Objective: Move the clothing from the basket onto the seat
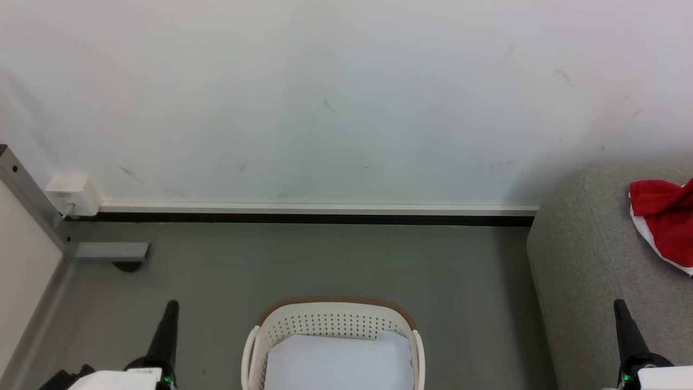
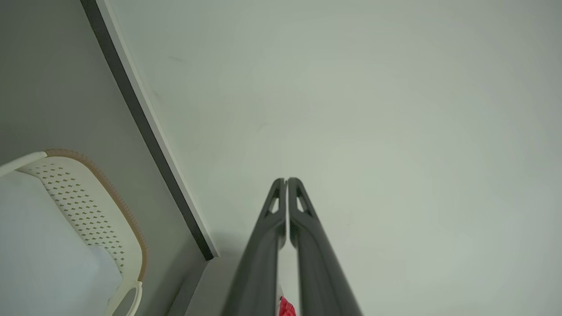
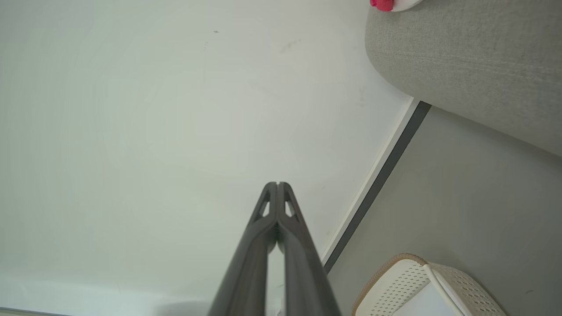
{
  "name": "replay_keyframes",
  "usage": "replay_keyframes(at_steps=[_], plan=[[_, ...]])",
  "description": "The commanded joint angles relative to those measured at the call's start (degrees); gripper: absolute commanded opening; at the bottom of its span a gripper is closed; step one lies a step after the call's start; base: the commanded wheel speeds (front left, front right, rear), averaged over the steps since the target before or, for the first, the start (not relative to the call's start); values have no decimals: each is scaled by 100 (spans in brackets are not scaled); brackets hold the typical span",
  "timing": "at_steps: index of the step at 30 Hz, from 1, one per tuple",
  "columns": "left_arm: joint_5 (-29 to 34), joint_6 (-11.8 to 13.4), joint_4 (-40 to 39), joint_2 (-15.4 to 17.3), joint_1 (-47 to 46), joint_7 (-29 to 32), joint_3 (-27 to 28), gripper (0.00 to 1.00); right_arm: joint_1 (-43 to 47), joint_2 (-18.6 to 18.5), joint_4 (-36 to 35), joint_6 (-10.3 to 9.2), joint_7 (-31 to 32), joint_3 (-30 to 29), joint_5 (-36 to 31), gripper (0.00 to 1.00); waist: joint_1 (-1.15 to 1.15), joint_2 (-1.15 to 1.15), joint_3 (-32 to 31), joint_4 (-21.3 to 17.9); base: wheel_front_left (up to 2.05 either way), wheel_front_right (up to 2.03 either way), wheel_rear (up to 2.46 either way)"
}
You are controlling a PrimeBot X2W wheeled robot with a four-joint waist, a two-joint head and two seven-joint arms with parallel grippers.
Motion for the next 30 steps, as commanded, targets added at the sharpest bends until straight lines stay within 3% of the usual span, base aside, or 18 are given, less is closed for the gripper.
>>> replay_keyframes(at_steps=[1,30], plan=[[-158,-32,-35,25,-86,42,37,0,-76,-66,-53,-13,33,-28,123,0,0,0,2,1,0,0,0],[-1119,-63,-63,1,-188,302,113,0,-219,-69,-67,-15,297,-51,1099,0,0,0,48,24,0,0,0]])
